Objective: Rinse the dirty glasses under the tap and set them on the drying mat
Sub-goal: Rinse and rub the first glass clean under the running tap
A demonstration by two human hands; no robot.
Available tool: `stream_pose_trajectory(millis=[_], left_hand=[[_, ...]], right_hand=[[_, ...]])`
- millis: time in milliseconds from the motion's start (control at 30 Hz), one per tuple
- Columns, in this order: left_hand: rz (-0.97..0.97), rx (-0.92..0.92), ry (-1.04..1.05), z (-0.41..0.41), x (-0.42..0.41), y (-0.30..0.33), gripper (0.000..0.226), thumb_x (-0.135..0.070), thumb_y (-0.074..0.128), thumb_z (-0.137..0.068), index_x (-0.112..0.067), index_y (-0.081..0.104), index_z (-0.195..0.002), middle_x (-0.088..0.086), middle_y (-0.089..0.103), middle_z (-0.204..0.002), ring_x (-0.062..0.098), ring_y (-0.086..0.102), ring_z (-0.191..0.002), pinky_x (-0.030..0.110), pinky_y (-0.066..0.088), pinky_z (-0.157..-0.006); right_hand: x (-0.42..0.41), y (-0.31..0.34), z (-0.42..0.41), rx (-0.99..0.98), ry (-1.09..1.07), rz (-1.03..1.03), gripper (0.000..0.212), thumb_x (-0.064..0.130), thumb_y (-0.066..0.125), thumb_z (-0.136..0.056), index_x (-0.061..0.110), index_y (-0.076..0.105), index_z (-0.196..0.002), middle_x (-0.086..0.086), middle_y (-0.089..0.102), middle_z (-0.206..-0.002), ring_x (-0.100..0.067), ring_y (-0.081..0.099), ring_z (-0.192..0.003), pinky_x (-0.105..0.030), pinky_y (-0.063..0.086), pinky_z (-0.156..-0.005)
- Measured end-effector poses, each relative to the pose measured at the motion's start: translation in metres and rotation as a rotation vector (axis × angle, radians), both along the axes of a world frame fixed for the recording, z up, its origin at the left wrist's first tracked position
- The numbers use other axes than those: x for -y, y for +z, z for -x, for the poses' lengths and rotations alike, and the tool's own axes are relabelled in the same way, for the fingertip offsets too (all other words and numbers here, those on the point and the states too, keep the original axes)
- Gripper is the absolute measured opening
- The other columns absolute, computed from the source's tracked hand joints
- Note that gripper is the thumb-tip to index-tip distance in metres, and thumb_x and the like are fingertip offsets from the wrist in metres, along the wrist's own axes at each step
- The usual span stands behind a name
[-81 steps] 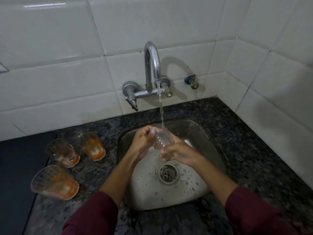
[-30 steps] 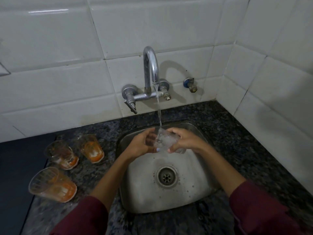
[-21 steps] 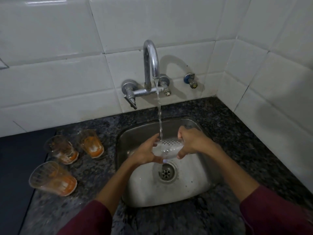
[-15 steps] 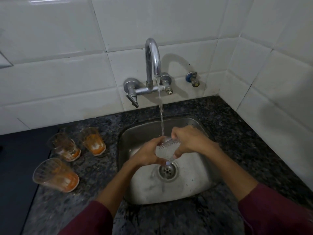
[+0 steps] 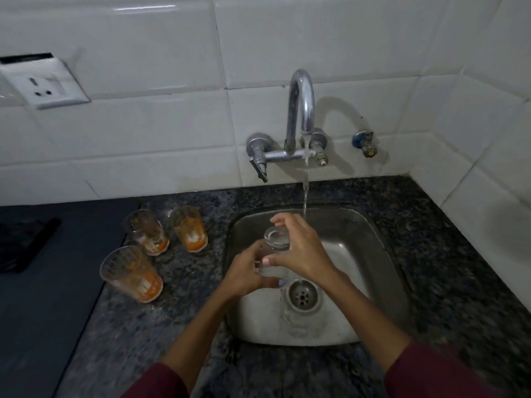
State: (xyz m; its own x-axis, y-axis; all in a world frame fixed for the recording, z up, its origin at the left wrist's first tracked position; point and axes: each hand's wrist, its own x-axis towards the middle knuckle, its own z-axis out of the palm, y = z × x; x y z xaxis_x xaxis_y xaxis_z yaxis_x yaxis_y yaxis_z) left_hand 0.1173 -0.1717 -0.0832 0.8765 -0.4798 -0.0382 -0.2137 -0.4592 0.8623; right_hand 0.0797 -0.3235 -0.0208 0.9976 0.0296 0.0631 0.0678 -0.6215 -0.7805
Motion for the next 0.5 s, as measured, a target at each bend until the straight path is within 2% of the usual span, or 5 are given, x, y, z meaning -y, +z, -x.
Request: stream_pose_trajectory(millis=[133, 200, 267, 400, 500], left_hand=[[0.023, -0.029, 0.177, -0.015, -0.025, -0.001, 0.067, -0.030, 0.093, -0.051, -0.015, 0.064, -0.109, -0.012, 0.067, -0.092, -0.001, 0.063, -0.082, 0.010, 0.046, -0.069], [0.035, -0.028, 0.263, -0.029, -0.039, 0.002, 0.072, -0.036, 0.093, -0.047, -0.006, 0.065, -0.107, -0.002, 0.071, -0.090, 0.008, 0.068, -0.083, 0.017, 0.051, -0.066], [0.050, -0.015, 0.306, -0.042, -0.048, 0.008, 0.068, -0.027, 0.093, -0.051, 0.002, 0.063, -0.105, 0.012, 0.070, -0.088, 0.017, 0.069, -0.085, 0.021, 0.051, -0.059], [0.125, -0.017, 0.299, -0.056, -0.058, 0.025, 0.072, -0.013, 0.091, -0.056, -0.012, 0.054, -0.118, -0.002, 0.066, -0.104, 0.011, 0.064, -0.093, 0.011, 0.049, -0.073], [0.106, -0.027, 0.262, -0.063, -0.062, 0.024, 0.074, -0.012, 0.090, -0.058, -0.012, 0.053, -0.121, -0.005, 0.062, -0.104, 0.005, 0.060, -0.089, 0.001, 0.045, -0.064]], right_hand=[[-0.025, 0.011, -0.049, 0.098, -0.102, -0.102, 0.040, 0.036, 0.060, -0.088, 0.014, 0.056, -0.121, -0.006, 0.063, -0.114, -0.011, 0.058, -0.098, -0.012, 0.043, -0.074], [-0.034, 0.019, -0.092, 0.144, -0.279, -0.032, 0.038, 0.033, 0.044, -0.097, 0.005, 0.053, -0.121, -0.014, 0.064, -0.112, -0.024, 0.060, -0.101, -0.024, 0.044, -0.074], [-0.044, 0.022, -0.130, 0.095, -0.388, 0.058, 0.044, 0.034, 0.039, -0.098, 0.001, 0.042, -0.127, -0.021, 0.060, -0.117, -0.037, 0.057, -0.109, -0.039, 0.044, -0.085], [-0.056, 0.014, -0.166, 0.088, -0.488, 0.132, 0.042, 0.032, 0.035, -0.099, 0.009, 0.041, -0.133, -0.021, 0.062, -0.114, -0.038, 0.058, -0.106, -0.038, 0.043, -0.077], [-0.051, 0.011, -0.172, 0.081, -0.557, 0.161, 0.044, 0.034, 0.028, -0.101, 0.005, 0.056, -0.120, -0.022, 0.064, -0.108, -0.039, 0.060, -0.101, -0.042, 0.046, -0.079]])
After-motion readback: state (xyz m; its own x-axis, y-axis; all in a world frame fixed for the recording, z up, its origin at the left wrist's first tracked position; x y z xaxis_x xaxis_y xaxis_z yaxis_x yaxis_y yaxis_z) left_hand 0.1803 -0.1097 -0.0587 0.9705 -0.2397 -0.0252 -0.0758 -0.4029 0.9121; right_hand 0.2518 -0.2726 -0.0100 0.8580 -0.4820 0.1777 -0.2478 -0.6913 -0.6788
